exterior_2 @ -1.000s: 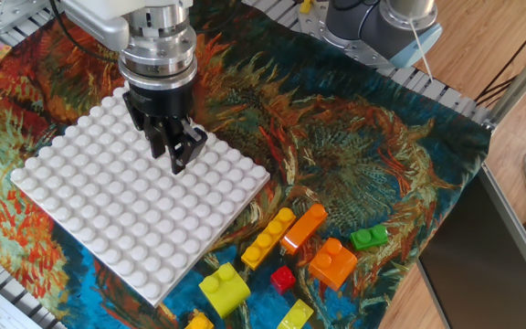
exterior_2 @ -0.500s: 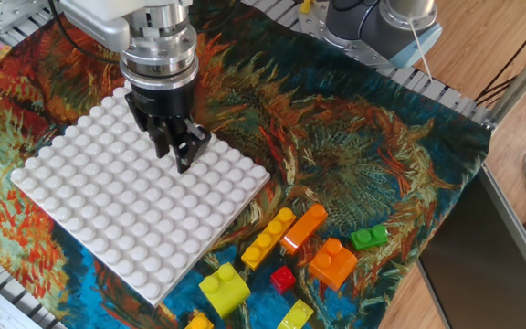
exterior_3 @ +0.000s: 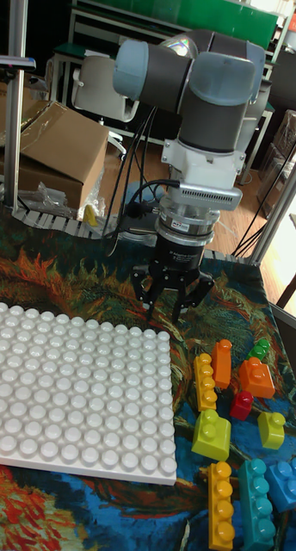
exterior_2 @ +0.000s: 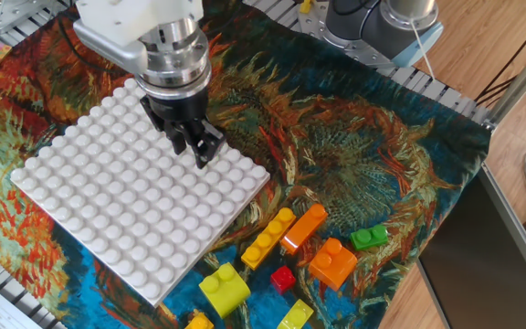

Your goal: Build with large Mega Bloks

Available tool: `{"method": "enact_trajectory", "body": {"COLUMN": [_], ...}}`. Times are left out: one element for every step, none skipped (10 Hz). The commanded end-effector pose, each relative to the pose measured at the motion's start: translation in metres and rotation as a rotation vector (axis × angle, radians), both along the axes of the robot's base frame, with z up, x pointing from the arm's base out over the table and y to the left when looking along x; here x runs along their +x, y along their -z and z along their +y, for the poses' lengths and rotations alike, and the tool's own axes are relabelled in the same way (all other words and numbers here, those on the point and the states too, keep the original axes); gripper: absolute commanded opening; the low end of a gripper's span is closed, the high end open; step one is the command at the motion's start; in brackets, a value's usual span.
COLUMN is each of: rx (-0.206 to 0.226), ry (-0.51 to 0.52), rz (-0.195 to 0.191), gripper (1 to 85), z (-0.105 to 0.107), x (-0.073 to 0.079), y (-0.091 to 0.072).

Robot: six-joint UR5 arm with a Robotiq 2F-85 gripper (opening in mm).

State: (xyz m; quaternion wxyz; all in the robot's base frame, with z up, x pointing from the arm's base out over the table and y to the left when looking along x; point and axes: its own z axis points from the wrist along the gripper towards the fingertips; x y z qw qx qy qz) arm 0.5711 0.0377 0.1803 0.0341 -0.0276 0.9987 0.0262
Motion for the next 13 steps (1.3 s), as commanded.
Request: {"method": "enact_trajectory", "body": {"rx": [-0.014, -0.007, 0.009, 0.037, 0.04, 0.029, 0.064, 0.076, 0.077, 0.053, 0.049, 0.052, 0.038], "ry": [-0.034, -0.036, -0.05, -0.046, -0.04, -0.049, -0.04, -0.029, -0.001, 0.011, 0.001, -0.013, -0.05], "rz": [0.009, 0.005, -0.009, -0.014, -0.013, -0.021, -0.025, -0.026, -0.04, -0.042, -0.031, 0.001, 0.024], "gripper": [44.0, 44.0, 44.0, 44.7, 45.3, 45.3, 46.3, 46.7, 47.0, 47.0, 47.0, 47.0, 47.0], "z": [-0.016, -0.014, -0.01, -0.003, -0.002, -0.005, 0.012, 0.03, 0.053, 0.067, 0.066, 0.067, 0.064], "x": [-0.005, -0.003, 0.0, 0.001, 0.001, 0.003, 0.005, 0.004, 0.004, 0.004, 0.001, -0.007, -0.014], "y": [-0.007, -0.007, -0.008, -0.009, -0.009, -0.009, -0.007, -0.002, 0.006, 0.013, 0.013, 0.014, 0.014]}}
